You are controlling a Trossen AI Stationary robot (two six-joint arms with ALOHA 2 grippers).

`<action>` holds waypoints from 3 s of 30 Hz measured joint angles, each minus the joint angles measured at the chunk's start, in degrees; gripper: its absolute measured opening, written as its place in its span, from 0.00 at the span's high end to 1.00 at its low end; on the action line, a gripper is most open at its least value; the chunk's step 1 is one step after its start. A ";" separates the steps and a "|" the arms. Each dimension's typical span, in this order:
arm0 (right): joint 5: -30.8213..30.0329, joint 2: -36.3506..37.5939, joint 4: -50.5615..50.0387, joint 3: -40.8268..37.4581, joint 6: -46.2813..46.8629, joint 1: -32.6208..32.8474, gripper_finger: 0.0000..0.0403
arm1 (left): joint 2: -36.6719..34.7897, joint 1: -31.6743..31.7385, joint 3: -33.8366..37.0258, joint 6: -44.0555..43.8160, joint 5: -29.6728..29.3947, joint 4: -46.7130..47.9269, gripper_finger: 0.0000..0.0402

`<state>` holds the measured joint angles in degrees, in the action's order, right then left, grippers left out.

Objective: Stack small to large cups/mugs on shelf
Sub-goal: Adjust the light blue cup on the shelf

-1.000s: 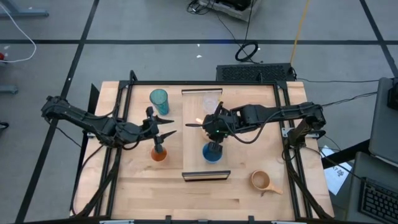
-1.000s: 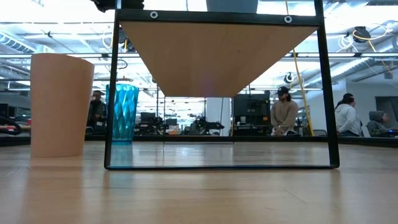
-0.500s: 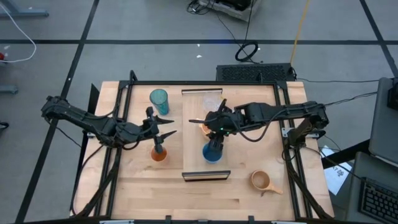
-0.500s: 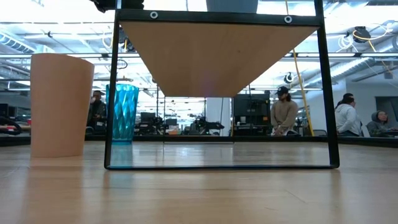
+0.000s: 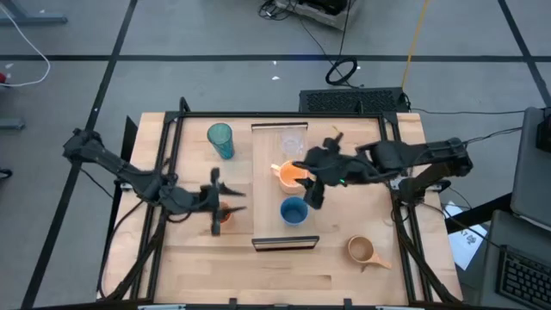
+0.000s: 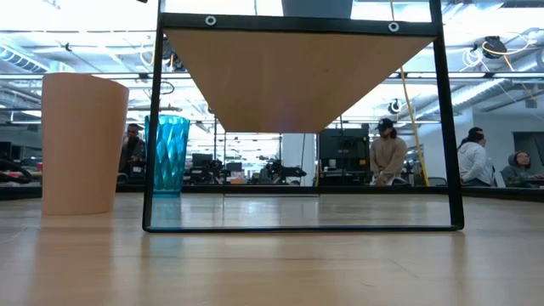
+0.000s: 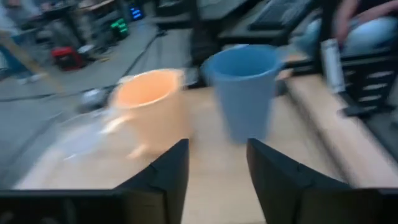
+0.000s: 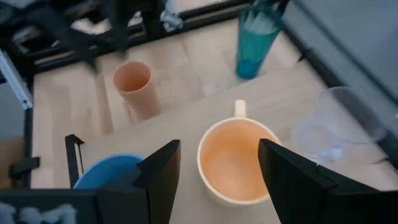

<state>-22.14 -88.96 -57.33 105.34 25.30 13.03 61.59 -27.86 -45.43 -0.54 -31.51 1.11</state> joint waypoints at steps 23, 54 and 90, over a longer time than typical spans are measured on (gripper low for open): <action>-24.93 4.90 -2.72 -14.79 14.87 20.16 0.53 | 18.70 -0.53 0.00 -5.24 -0.05 -21.00 0.91; -25.82 23.16 52.97 -62.00 -1.06 26.10 0.74 | 24.44 5.69 -1.15 -7.37 6.69 -26.04 0.91; -21.06 16.57 64.85 -62.05 -2.55 24.08 0.74 | 21.18 0.98 -13.20 -8.55 -4.57 5.76 0.91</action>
<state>-43.20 -72.38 7.52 43.29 22.76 37.11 82.77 -26.88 -58.63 -9.09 -36.08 6.87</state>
